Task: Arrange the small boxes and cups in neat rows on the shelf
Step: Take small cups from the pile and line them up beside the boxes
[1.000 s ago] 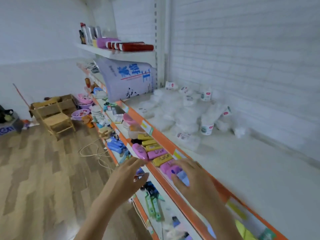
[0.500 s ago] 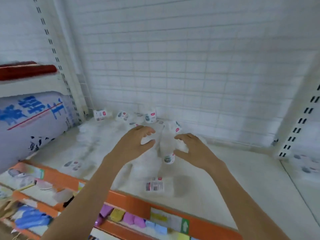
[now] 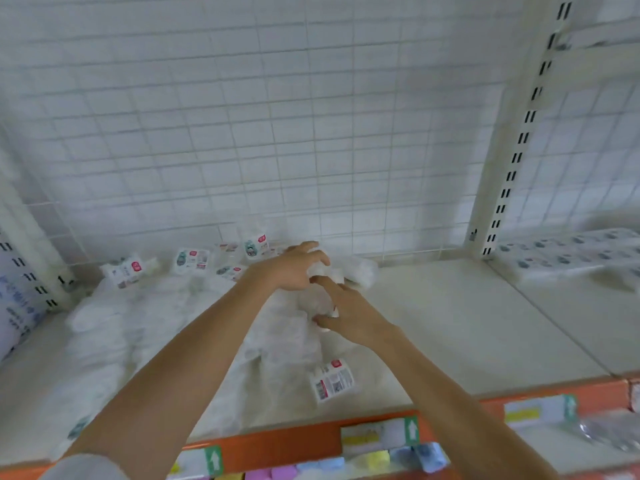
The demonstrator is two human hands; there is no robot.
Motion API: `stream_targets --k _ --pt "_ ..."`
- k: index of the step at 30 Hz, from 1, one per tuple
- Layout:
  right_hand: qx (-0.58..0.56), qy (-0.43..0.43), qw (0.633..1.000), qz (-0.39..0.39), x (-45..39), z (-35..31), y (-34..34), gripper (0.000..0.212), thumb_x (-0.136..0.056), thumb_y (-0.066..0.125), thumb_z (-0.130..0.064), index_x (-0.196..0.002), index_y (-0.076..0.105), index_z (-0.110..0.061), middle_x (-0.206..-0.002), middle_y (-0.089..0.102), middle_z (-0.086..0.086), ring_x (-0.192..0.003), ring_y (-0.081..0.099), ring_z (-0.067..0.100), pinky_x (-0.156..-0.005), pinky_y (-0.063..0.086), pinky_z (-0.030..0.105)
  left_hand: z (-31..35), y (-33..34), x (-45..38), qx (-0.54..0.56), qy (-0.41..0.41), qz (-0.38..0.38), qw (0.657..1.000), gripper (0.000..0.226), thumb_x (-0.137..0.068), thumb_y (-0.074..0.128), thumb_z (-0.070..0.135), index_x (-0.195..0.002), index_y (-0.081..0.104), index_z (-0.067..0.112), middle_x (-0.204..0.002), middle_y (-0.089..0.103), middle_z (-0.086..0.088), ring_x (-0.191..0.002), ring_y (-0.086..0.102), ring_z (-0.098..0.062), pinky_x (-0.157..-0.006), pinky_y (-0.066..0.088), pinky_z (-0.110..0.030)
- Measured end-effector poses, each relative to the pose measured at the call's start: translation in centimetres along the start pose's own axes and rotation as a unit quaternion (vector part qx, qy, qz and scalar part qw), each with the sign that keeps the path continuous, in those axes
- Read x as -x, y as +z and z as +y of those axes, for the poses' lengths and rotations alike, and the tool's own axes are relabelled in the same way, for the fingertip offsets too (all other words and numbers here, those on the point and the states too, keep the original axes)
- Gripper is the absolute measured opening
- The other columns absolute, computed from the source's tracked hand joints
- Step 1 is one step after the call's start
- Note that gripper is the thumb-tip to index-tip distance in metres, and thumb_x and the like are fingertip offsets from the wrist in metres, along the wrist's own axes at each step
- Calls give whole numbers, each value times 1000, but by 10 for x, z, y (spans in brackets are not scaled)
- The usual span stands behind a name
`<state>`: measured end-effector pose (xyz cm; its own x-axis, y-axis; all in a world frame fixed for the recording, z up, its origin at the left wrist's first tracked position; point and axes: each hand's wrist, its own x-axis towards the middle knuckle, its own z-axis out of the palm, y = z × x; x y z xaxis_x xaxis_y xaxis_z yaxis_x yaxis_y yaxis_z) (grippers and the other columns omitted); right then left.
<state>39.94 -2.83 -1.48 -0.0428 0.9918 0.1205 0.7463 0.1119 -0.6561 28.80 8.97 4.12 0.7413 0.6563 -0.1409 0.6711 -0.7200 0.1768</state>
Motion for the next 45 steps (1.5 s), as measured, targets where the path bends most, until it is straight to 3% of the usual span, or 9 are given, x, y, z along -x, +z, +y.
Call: stream_targets --k 8,12,18,20,25,29,35,42,45 --pt "-129 32 990 53 6 -7 -18 62 -78 71 -25 -128 35 -33 -109 50 2 -92 58 19 -77 53 29 -17 15 -2 44 -5 120 992 61 -73 73 20 -124 42 28 -134 31 -4 -116 41 -30 -96 39 -44" --pt "-369 117 918 85 -6 -17 -50 45 -78 73 -17 -116 49 -14 -112 57 7 -95 63 19 -78 57 36 -17 8 4 124 -15 140 982 61 -73 73 26 -124 39 24 -122 46 -5 -107 50 -25 -86 44 -36" --pt "-534 107 836 69 -24 -30 -87 31 -77 72 -23 -102 59 -12 -105 60 10 -104 63 32 -78 55 46 -16 -7 30 339 -32 167 925 44 -79 62 23 -118 41 28 -125 40 -2 -103 52 -20 -84 46 -32" --pt "-537 104 835 60 -26 -33 -89 35 -75 71 -28 -104 59 -12 -109 58 11 -103 63 32 -78 55 44 -17 -10 41 445 -21 143 884 37 -80 56 18 -114 46 26 -124 42 -5 -102 56 -20 -88 51 -36" --pt "-538 85 838 45 -28 -29 -86 21 -87 59 -29 -103 60 -15 -99 57 8 -102 62 33 -79 55 42 -21 -16 65 633 28 135 761 41 -65 58 26 -103 51 15 -93 61 -9 -77 62 -19 -61 53 -33" --pt "-525 68 848 25 -31 -26 -78 31 -85 60 -24 -111 55 -7 -111 58 16 -113 57 33 -81 54 42 -25 -15 75 656 39 143 740 40 -69 60 30 -107 54 17 -84 62 -4 -73 60 -15 -55 49 -29" --pt "-500 50 865 -10 -31 -39 -70 21 -86 57 -24 -102 63 -11 -90 69 8 -84 67 21 -85 54 42 -12 -11 71 619 -10 167 767 39 -76 67 36 -105 58 12 -86 67 -3 -83 63 -17 -72 52 -30" --pt "-454 35 890 -7 -23 -42 -67 35 -90 53 -36 -116 61 -12 -110 67 13 -101 64 28 -91 50 44 20 -10 57 681 -29 220 698 38 -79 67 32 -97 61 -1 -83 65 -11 -78 62 -24 -63 48 -28" --pt "-471 93 877 38 -24 -41 -70 46 -91 44 -49 -113 63 -14 -108 68 12 -101 64 29 -95 47 44 35 -18 55 738 -55 200 642 25 -82 59 35 -86 56 10 -72 56 -2 -67 55 -18 -61 42 -27"
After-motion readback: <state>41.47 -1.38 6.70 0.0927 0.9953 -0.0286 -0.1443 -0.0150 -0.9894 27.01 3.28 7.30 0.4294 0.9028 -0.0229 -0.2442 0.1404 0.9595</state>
